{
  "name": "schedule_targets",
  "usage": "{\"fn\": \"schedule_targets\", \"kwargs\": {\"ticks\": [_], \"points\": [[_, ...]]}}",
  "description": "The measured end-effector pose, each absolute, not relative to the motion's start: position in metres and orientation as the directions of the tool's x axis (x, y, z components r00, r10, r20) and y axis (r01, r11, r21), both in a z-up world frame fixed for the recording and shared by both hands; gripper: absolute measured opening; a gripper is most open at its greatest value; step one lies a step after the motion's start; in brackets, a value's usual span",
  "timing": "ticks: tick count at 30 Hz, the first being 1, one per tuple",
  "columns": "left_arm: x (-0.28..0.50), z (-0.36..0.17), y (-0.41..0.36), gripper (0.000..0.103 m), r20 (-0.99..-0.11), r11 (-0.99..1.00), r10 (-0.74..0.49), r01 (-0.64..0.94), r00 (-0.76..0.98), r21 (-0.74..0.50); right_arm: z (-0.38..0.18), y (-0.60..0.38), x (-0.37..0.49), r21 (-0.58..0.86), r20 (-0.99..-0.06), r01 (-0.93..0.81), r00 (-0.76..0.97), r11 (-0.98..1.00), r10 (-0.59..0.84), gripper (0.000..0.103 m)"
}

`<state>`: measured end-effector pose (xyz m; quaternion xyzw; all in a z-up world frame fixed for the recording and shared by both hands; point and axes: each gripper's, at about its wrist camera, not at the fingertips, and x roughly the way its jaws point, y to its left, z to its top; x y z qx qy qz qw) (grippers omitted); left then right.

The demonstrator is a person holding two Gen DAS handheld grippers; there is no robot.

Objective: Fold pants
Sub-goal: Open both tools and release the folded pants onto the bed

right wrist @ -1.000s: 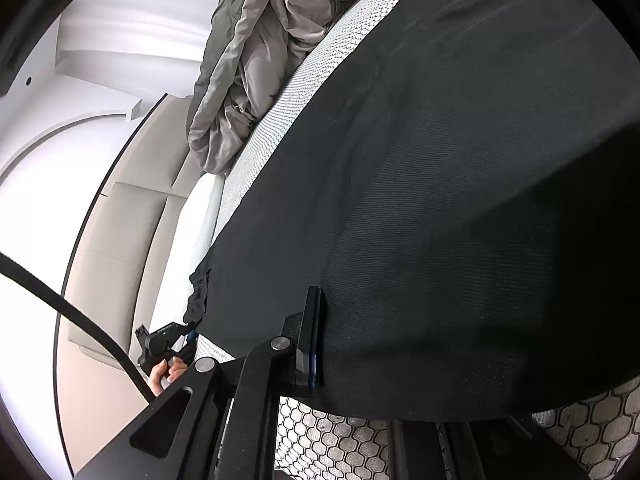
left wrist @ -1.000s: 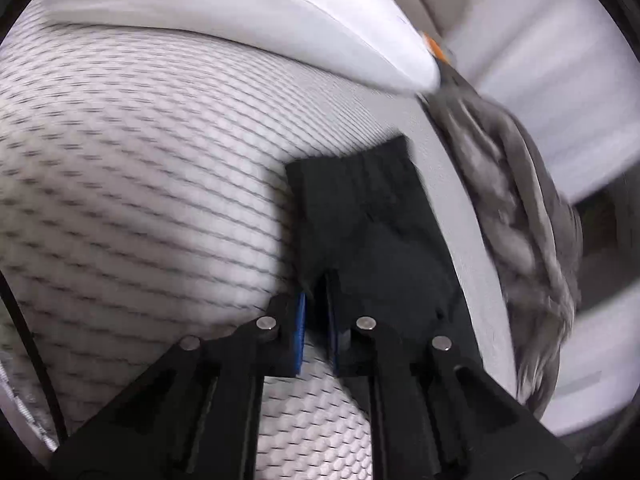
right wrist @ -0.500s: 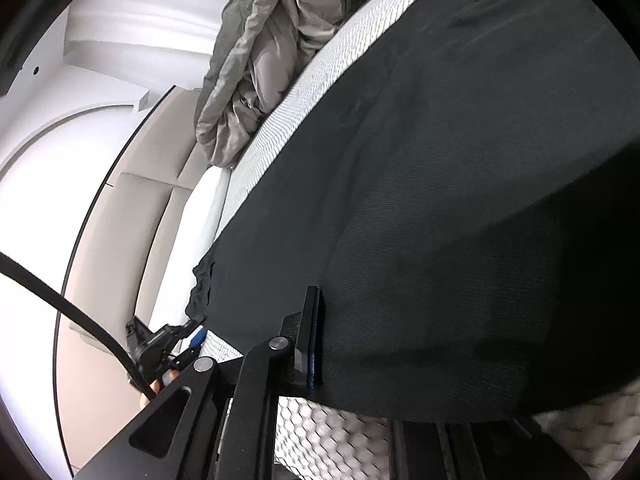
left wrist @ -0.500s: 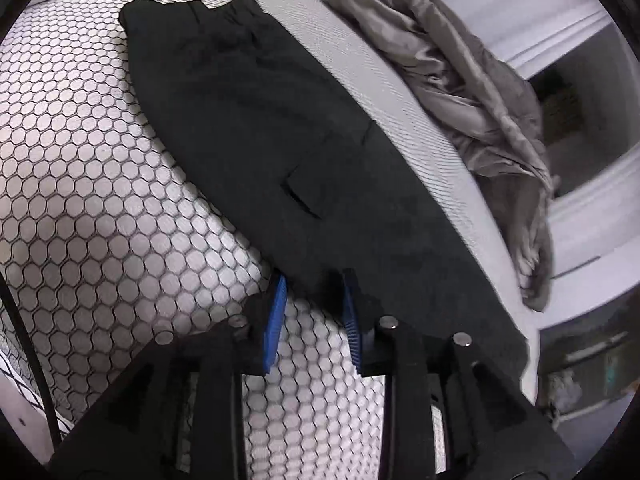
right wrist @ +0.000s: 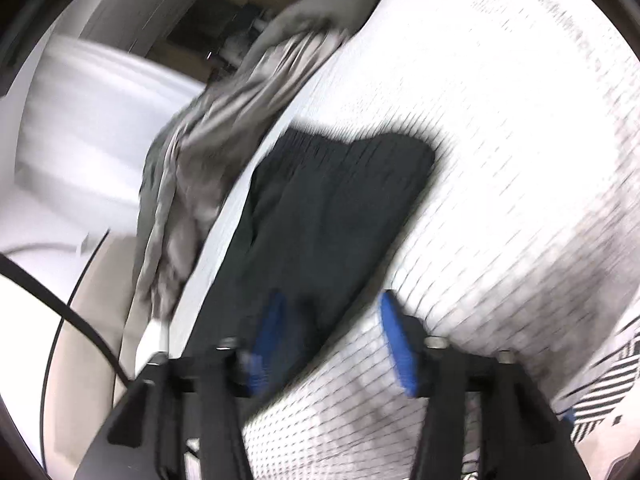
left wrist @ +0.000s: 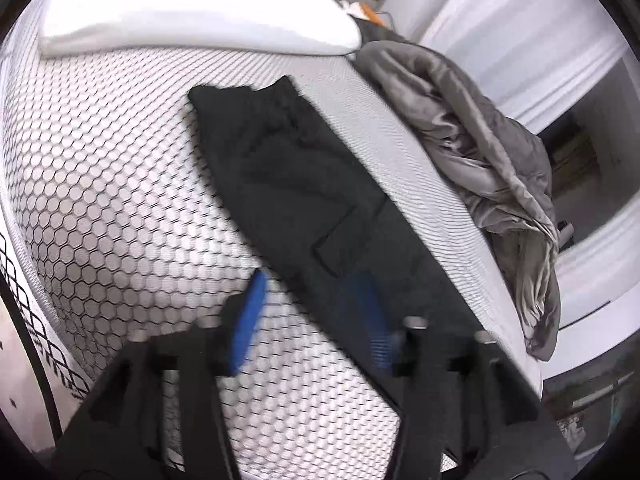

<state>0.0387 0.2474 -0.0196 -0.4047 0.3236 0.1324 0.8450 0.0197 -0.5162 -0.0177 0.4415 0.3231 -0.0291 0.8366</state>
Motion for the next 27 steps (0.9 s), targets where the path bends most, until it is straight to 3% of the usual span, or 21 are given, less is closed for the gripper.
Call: {"fn": "schedule_targets", "kwargs": {"ticks": [1, 3, 5, 9, 11, 13, 19, 20, 22, 27], "points": [[0.043, -0.014, 0.239, 0.06, -0.647, 0.667, -0.046, -0.458, 0.761, -0.588, -0.015, -0.524, 0.019, 0.721, -0.559, 0.339, 0.8, 0.604, 0.218, 0.077], [0.055, -0.005, 0.217, 0.069, -0.642, 0.735, -0.067, -0.397, 0.764, -0.549, -0.012, -0.54, 0.024, 0.728, -0.544, 0.346, 0.817, 0.591, 0.192, 0.089], [0.065, 0.0, 0.189, 0.08, -0.648, 0.8, -0.111, -0.32, 0.753, -0.508, -0.019, -0.551, 0.038, 0.76, -0.524, 0.338, 0.824, 0.555, 0.216, 0.093], [0.09, -0.003, 0.124, 0.088, -0.676, 0.881, -0.211, -0.162, 0.706, -0.444, -0.023, -0.558, 0.064, 0.773, -0.487, 0.303, 0.846, 0.557, 0.215, 0.096], [0.095, -0.007, 0.099, 0.102, -0.684, 0.897, -0.248, -0.103, 0.686, -0.429, -0.015, -0.552, 0.074, 0.758, -0.475, 0.285, 0.858, 0.587, 0.196, 0.095], [0.098, -0.01, 0.077, 0.102, -0.679, 0.907, -0.268, -0.058, 0.684, -0.416, -0.009, -0.542, 0.086, 0.73, -0.482, 0.27, 0.855, 0.628, 0.193, 0.086], [0.088, -0.02, 0.035, 0.102, -0.706, 0.925, -0.297, 0.012, 0.642, -0.379, -0.008, -0.524, 0.097, 0.714, -0.501, 0.212, 0.82, 0.667, 0.276, 0.074], [0.091, -0.021, 0.031, 0.102, -0.71, 0.927, -0.298, 0.016, 0.638, -0.375, -0.01, -0.524, 0.097, 0.7, -0.517, 0.222, 0.813, 0.678, 0.268, 0.069], [0.09, -0.026, 0.024, 0.102, -0.72, 0.932, -0.293, 0.019, 0.629, -0.363, -0.019, -0.528, 0.1, 0.675, -0.562, 0.281, 0.795, 0.682, 0.229, 0.038], [0.1, -0.034, 0.027, 0.102, -0.729, 0.934, -0.279, 0.0, 0.625, -0.358, -0.01, -0.523, 0.097, 0.694, -0.519, 0.276, 0.832, 0.665, 0.197, 0.018]]}}
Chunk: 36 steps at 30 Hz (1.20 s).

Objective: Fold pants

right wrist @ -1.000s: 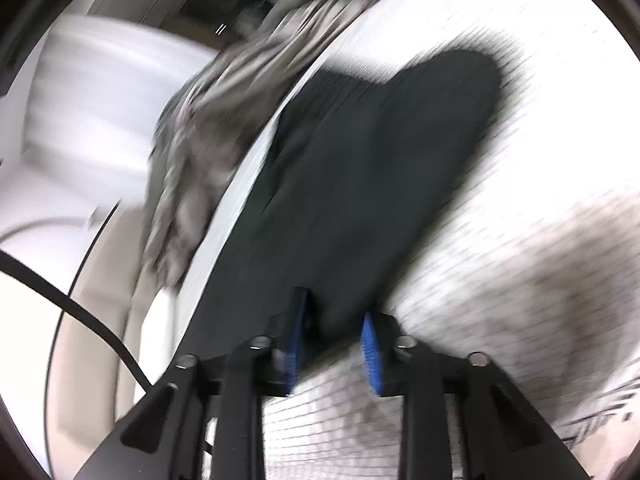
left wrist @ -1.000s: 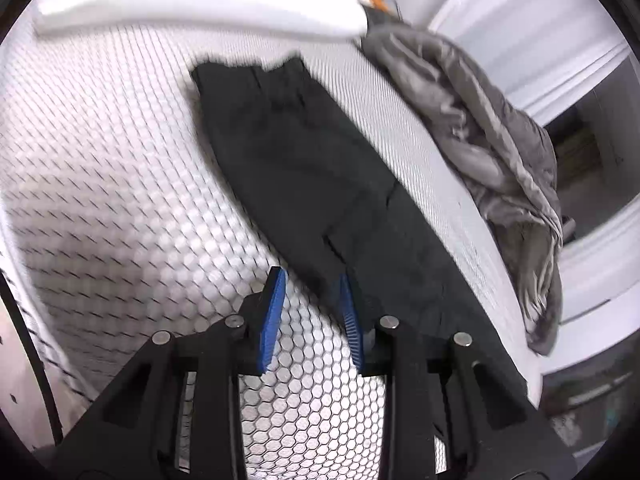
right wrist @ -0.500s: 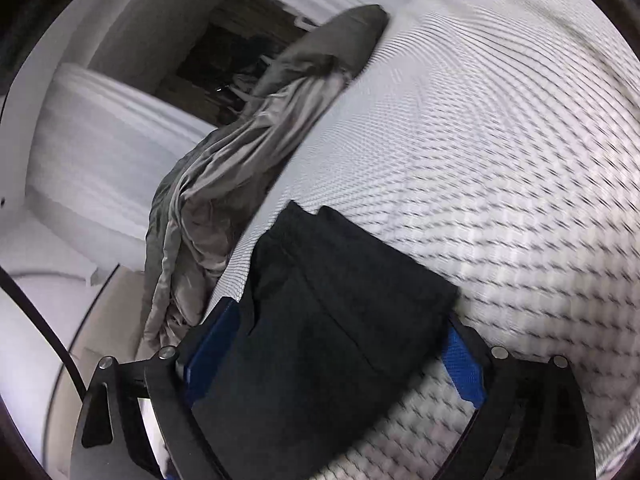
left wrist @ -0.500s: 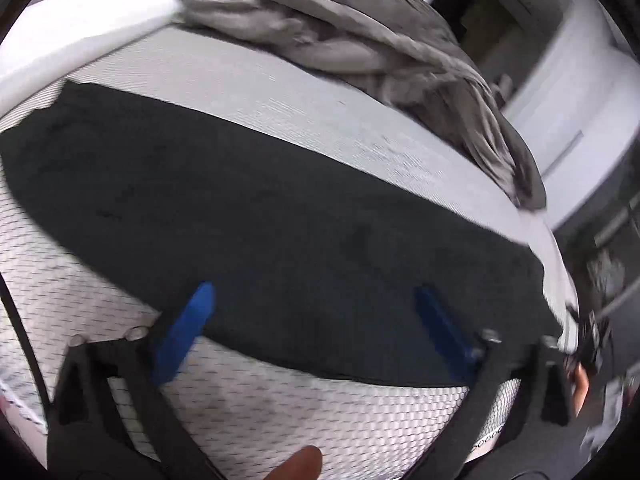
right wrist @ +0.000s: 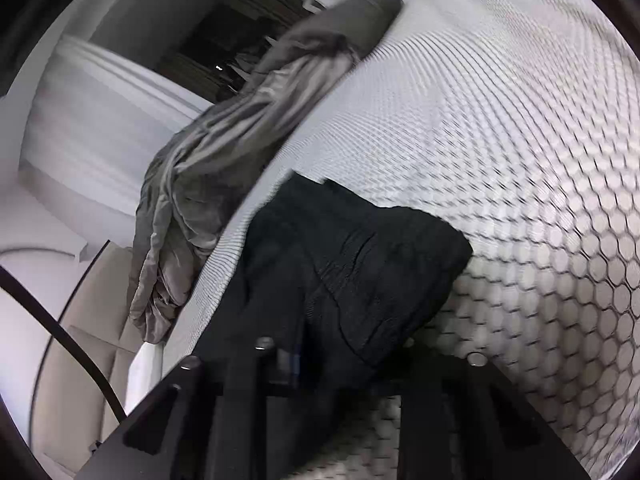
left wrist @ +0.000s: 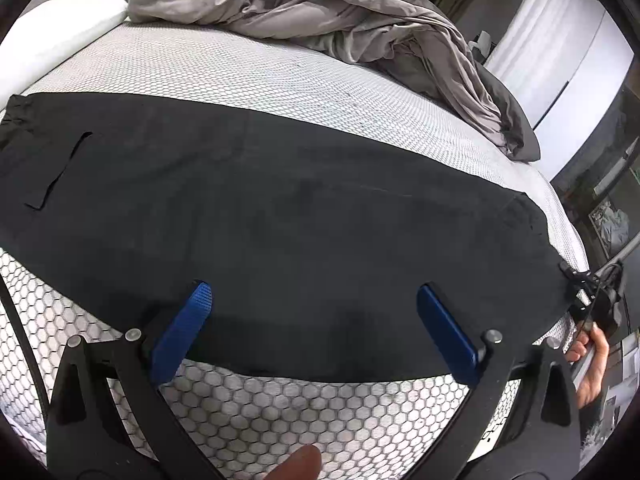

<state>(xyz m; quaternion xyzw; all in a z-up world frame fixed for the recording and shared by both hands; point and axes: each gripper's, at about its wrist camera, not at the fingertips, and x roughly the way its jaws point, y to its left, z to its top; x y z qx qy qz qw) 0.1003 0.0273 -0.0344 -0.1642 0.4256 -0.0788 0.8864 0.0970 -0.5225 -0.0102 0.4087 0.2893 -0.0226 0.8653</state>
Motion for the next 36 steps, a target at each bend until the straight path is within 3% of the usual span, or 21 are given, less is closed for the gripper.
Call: {"fn": "schedule_targets", "kwargs": {"ticks": [3, 6, 8, 9, 10, 15, 18, 22, 24, 26, 32, 35, 36], "points": [[0.101, -0.032, 0.044, 0.102, -0.723, 0.931, -0.264, -0.027, 0.639, -0.364, 0.025, -0.487, 0.101, 0.675, -0.456, 0.157, 0.857, 0.721, 0.24, 0.015], [0.102, -0.028, 0.06, 0.102, -0.715, 0.929, -0.245, -0.052, 0.654, -0.367, 0.068, -0.41, 0.117, 0.659, -0.357, -0.106, 0.827, 0.745, 0.434, 0.018], [0.103, -0.029, 0.07, 0.102, -0.713, 0.92, -0.251, -0.067, 0.654, -0.386, 0.084, -0.345, 0.13, 0.677, -0.316, -0.329, 0.678, 0.658, 0.664, 0.046], [0.104, -0.03, 0.076, 0.102, -0.707, 0.905, -0.281, -0.067, 0.649, -0.421, 0.085, -0.326, 0.133, 0.697, -0.287, -0.403, 0.601, 0.592, 0.746, 0.076], [0.105, -0.032, 0.081, 0.102, -0.701, 0.888, -0.309, -0.07, 0.643, -0.455, 0.085, -0.3, 0.133, 0.708, -0.261, -0.469, 0.521, 0.528, 0.813, 0.079], [0.111, -0.035, 0.096, 0.102, -0.652, 0.814, -0.402, -0.077, 0.643, -0.576, 0.077, -0.277, 0.127, 0.589, -0.399, -0.468, 0.54, 0.658, 0.741, 0.079], [0.118, -0.034, 0.092, 0.102, -0.607, 0.766, -0.467, -0.048, 0.643, -0.641, 0.053, -0.289, 0.136, 0.45, -0.583, -0.312, 0.607, 0.837, 0.54, 0.079], [0.132, -0.034, 0.061, 0.082, -0.577, 0.729, -0.576, 0.045, 0.579, -0.683, 0.01, -0.312, 0.14, 0.369, -0.717, -0.186, 0.566, 0.911, 0.406, 0.079], [0.137, -0.039, 0.038, 0.073, -0.579, 0.72, -0.627, 0.104, 0.522, -0.686, -0.001, -0.323, 0.139, 0.374, -0.722, -0.168, 0.565, 0.912, 0.4, 0.079], [0.144, -0.048, 0.015, 0.057, -0.582, 0.701, -0.676, 0.15, 0.451, -0.698, -0.007, -0.327, 0.137, 0.364, -0.726, -0.162, 0.568, 0.917, 0.388, 0.079], [0.174, -0.084, -0.023, 0.058, -0.621, 0.682, -0.71, 0.105, 0.332, -0.724, -0.017, -0.355, 0.106, 0.404, -0.718, -0.141, 0.563, 0.904, 0.409, 0.079], [0.191, -0.088, -0.025, 0.058, -0.533, 0.58, -0.784, 0.071, 0.318, -0.812, -0.019, -0.369, 0.095, 0.426, -0.708, -0.139, 0.565, 0.894, 0.425, 0.079], [0.195, -0.091, -0.025, 0.054, -0.503, 0.546, -0.802, 0.057, 0.322, -0.836, -0.02, -0.37, 0.095, 0.431, -0.707, -0.138, 0.563, 0.892, 0.428, 0.079]]}}
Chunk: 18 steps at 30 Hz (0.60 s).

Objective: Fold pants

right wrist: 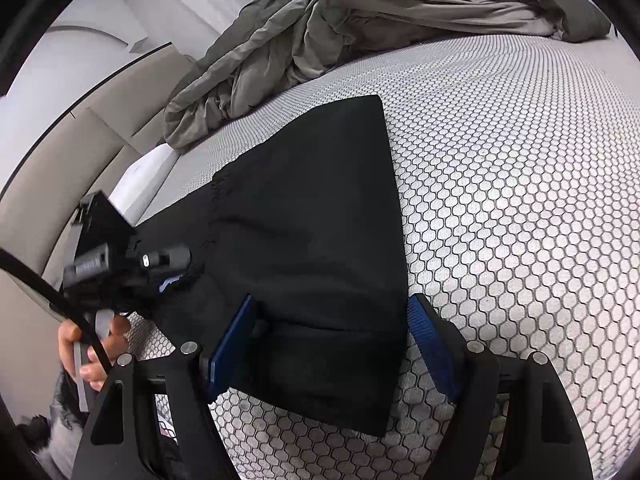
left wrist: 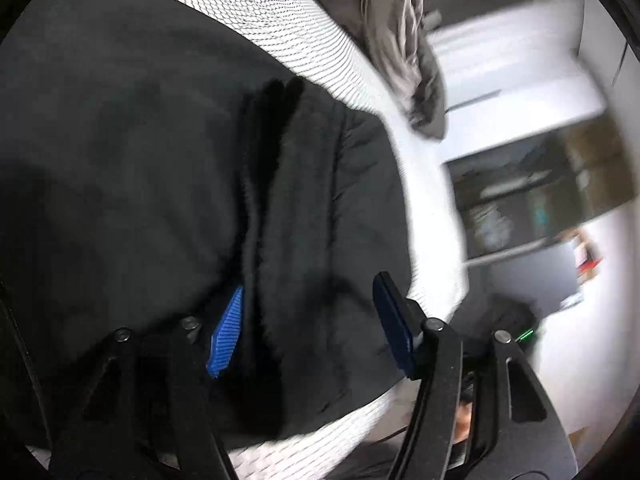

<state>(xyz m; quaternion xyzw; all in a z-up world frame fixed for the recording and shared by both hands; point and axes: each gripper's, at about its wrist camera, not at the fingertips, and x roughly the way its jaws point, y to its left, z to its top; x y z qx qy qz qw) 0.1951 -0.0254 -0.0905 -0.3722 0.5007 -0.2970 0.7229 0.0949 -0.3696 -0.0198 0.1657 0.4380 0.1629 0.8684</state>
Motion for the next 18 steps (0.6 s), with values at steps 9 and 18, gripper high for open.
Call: {"fn": "schedule_targets", "kwargs": {"ticks": [9, 18], "points": [[0.18, -0.052, -0.004, 0.008, -0.514, 0.65, -0.665, 0.08, 0.542, -0.756, -0.016, -0.345, 0.122, 0.442, -0.703, -0.132, 0.563, 0.887, 0.434, 0.079], [0.15, -0.026, 0.107, 0.007, -0.627, 0.818, -0.355, -0.094, 0.694, -0.567, -0.008, -0.305, 0.127, 0.495, -0.677, -0.21, 0.515, 0.843, 0.526, 0.079]]}}
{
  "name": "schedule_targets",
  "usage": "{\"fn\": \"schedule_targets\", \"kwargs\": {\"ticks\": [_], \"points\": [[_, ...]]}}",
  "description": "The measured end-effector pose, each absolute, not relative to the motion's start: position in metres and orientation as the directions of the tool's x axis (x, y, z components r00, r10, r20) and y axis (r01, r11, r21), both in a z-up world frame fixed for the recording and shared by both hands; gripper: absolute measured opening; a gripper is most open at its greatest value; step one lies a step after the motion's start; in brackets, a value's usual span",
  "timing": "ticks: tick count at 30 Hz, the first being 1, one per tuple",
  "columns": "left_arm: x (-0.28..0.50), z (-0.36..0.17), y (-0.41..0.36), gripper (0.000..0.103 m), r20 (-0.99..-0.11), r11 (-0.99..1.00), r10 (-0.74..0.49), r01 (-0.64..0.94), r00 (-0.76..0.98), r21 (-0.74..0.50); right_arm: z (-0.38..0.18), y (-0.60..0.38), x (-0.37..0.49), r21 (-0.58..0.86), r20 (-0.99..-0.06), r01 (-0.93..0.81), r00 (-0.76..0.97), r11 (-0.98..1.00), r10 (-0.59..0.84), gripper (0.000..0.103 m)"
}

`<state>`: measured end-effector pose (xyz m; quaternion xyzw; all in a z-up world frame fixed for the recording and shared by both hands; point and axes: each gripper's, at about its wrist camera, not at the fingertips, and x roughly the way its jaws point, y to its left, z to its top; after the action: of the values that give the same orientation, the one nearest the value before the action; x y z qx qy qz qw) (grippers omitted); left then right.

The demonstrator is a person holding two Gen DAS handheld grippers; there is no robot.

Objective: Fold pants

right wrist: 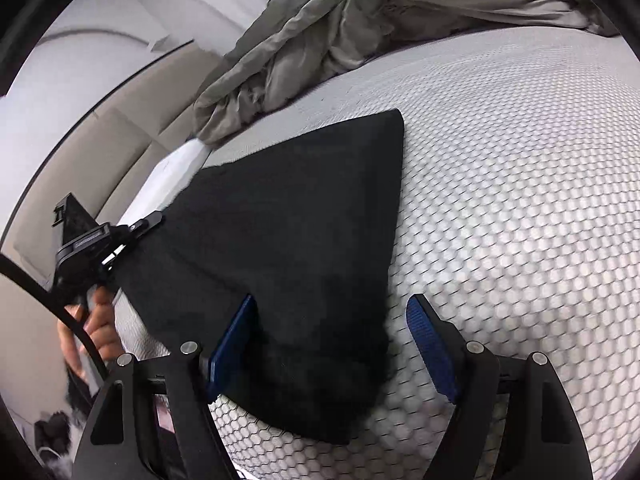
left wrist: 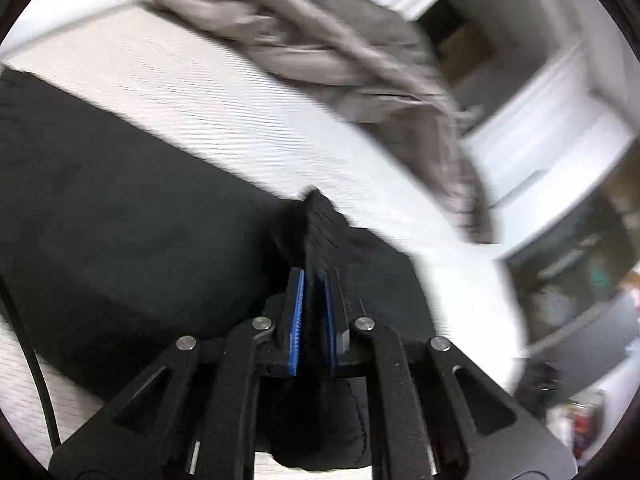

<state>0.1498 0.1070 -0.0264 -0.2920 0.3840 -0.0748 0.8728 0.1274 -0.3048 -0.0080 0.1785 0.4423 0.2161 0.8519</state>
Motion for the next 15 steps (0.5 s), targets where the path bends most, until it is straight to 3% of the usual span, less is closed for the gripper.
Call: {"fn": "schedule_targets", "kwargs": {"ticks": [4, 12, 14, 15], "points": [[0.152, -0.067, 0.129, 0.008, -0.758, 0.851, -0.314, -0.184, 0.571, -0.491, -0.011, -0.295, 0.12, 0.45, -0.711, -0.226, 0.495, 0.864, 0.5, 0.079], [0.13, -0.035, 0.119, 0.01, -0.702, 0.865, -0.332, -0.095, 0.63, -0.494, -0.005, -0.334, 0.077, 0.572, -0.646, -0.182, 0.501, 0.8, 0.576, 0.077], [0.126, -0.026, 0.102, 0.022, -0.683, 0.864, -0.358, -0.052, 0.637, -0.502, -0.015, -0.344, 0.078, 0.67, -0.602, -0.145, 0.467, 0.728, 0.648, 0.064], [0.124, -0.022, 0.088, 0.027, -0.675, 0.863, -0.379, -0.022, 0.633, -0.505, -0.022, -0.345, 0.082, 0.717, -0.575, -0.129, 0.446, 0.685, 0.686, 0.052]]}}
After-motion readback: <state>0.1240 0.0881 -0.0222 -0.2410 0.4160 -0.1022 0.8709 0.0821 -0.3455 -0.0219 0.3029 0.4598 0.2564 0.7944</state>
